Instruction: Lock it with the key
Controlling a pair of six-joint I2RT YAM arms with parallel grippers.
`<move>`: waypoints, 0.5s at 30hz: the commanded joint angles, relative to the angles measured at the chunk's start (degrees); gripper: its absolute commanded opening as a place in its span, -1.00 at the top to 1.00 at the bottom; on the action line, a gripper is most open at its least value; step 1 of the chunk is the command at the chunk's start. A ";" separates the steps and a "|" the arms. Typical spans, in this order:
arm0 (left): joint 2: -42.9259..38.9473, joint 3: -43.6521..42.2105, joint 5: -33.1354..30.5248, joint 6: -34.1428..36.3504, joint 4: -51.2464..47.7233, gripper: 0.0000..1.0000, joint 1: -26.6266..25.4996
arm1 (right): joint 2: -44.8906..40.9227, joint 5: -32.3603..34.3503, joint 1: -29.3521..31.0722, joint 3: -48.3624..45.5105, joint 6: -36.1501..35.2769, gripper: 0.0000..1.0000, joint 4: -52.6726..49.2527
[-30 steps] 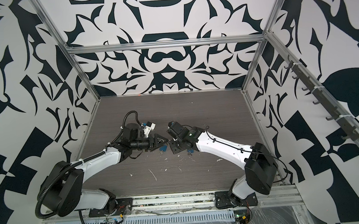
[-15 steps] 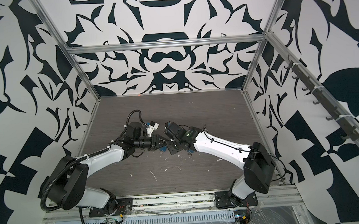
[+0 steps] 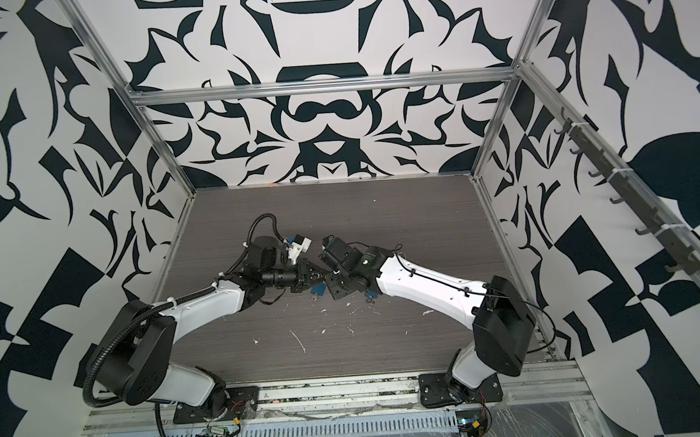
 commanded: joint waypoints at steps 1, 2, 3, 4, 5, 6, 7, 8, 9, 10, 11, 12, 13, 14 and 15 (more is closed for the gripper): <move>-0.44 -1.46 -2.40 -7.65 2.53 1.00 0.49 | -7.95 8.26 1.06 -2.88 -1.99 -0.15 6.34; -0.94 -1.66 -2.72 -9.11 2.27 1.00 0.67 | -10.80 8.60 1.09 -5.76 -3.01 -0.21 9.90; -1.48 -1.84 -2.69 -10.68 2.18 1.00 0.85 | -14.28 8.94 1.10 -8.75 -3.98 -0.23 13.12; -2.17 -1.92 -2.45 -12.02 2.28 1.00 0.86 | -16.99 9.49 1.08 -10.96 -4.80 -0.24 15.24; -2.83 -1.95 -2.25 -12.66 2.15 1.00 0.86 | -18.83 9.21 1.11 -12.24 -5.73 -0.22 16.52; -3.78 -1.95 -2.22 -13.33 1.75 1.00 0.86 | -20.47 8.55 1.04 -13.20 -6.98 -0.20 17.31; -4.77 -1.87 -2.31 -13.83 0.98 1.00 0.83 | -21.53 7.58 1.05 -13.96 -8.14 -0.15 17.98; -5.73 -1.87 -2.40 -14.05 0.29 1.00 0.85 | -22.33 6.47 1.19 -14.66 -9.02 -0.10 18.60; -6.99 -1.79 -2.78 -14.25 -0.74 1.00 0.80 | -23.37 5.29 1.28 -15.54 -10.07 -0.03 20.02; -8.34 -1.56 -3.20 -14.18 -1.98 1.00 0.77 | -24.50 2.68 1.48 -17.03 -10.73 0.00 22.41; -9.39 -1.27 -3.52 -13.93 -3.21 1.00 0.85 | -25.44 1.40 1.57 -18.33 -11.04 0.04 24.33; -10.69 -0.85 -4.08 -13.44 -4.89 1.00 0.81 | -26.43 -0.46 1.64 -19.62 -11.31 0.09 26.63; -11.81 -0.48 -4.45 -13.13 -6.42 1.00 0.83 | -27.29 -1.67 1.67 -20.88 -11.67 0.13 28.72; -11.93 -0.30 -4.69 -13.11 -7.36 1.00 0.84 | -27.89 -2.28 1.82 -21.88 -11.88 0.15 30.19; -14.51 -0.21 -5.07 -13.18 -8.17 1.00 0.82 | -28.36 -3.26 1.79 -22.71 -12.23 0.16 31.68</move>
